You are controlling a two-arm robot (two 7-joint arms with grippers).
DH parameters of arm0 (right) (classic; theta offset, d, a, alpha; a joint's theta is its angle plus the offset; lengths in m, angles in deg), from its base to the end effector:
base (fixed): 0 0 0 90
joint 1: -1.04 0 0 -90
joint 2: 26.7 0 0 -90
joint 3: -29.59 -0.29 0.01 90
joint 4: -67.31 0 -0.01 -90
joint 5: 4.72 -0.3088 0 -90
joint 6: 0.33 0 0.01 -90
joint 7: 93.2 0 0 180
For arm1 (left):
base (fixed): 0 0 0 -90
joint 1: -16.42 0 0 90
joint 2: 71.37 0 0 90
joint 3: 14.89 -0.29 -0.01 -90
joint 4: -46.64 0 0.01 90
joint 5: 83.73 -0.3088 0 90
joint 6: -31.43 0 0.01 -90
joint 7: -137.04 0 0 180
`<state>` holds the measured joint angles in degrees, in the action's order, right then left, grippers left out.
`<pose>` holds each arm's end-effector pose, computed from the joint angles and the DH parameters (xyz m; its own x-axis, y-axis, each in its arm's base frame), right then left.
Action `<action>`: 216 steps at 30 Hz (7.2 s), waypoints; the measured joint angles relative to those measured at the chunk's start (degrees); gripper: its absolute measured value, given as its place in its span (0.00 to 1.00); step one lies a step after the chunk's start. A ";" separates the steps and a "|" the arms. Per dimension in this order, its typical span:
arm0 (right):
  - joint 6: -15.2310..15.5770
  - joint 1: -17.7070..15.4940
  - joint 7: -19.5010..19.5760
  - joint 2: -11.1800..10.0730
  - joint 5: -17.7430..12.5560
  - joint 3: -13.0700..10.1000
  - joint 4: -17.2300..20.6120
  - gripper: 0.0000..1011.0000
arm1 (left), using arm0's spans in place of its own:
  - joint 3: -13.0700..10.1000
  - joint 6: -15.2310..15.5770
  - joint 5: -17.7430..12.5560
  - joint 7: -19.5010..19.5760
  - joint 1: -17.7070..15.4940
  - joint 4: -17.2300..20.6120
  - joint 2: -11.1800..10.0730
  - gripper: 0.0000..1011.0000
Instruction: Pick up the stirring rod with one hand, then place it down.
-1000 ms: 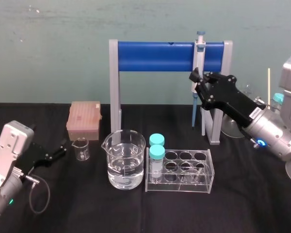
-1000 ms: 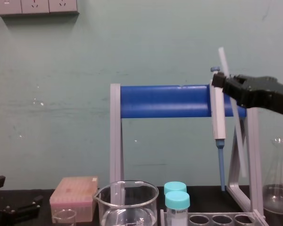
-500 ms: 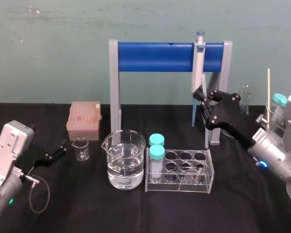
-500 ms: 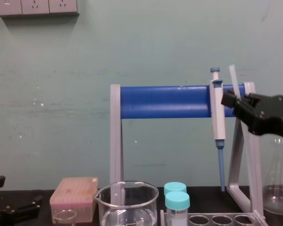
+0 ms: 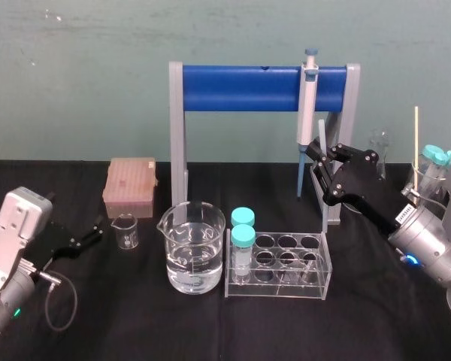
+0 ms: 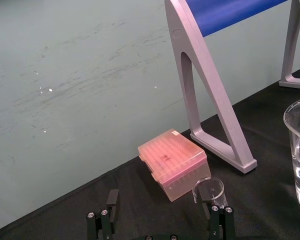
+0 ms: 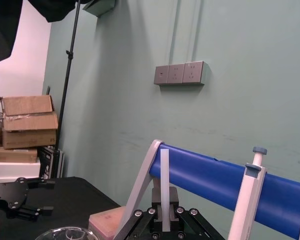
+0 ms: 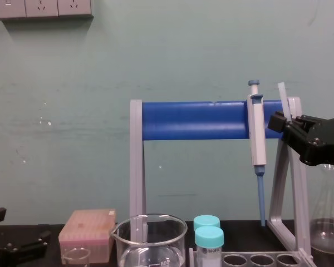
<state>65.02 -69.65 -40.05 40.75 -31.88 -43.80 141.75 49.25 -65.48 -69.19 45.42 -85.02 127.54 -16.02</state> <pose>0.4126 -0.0649 -0.2644 0.6670 -0.7114 0.2212 0.6382 0.6988 0.3231 0.3581 0.0827 -0.3022 0.2922 0.8802 0.3740 -0.9553 0.2873 0.0701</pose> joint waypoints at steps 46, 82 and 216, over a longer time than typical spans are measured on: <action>-0.17 0.02 -0.08 -0.07 0.02 0.22 -0.02 0.07 | 0.00 0.00 0.00 0.00 0.00 0.00 0.00 0.99; -0.17 0.01 -0.07 -0.07 0.02 0.22 -0.02 0.07 | 0.00 0.00 0.00 0.00 0.00 0.00 0.00 0.99; 4.75 -0.50 -3.91 -0.31 -3.37 2.77 -2.88 0.07 | 0.00 0.00 0.00 0.00 0.00 0.00 0.00 0.99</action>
<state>69.77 -70.14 -43.97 40.44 -35.25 -41.03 138.87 49.25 -65.48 -69.19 45.42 -85.02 127.54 -16.02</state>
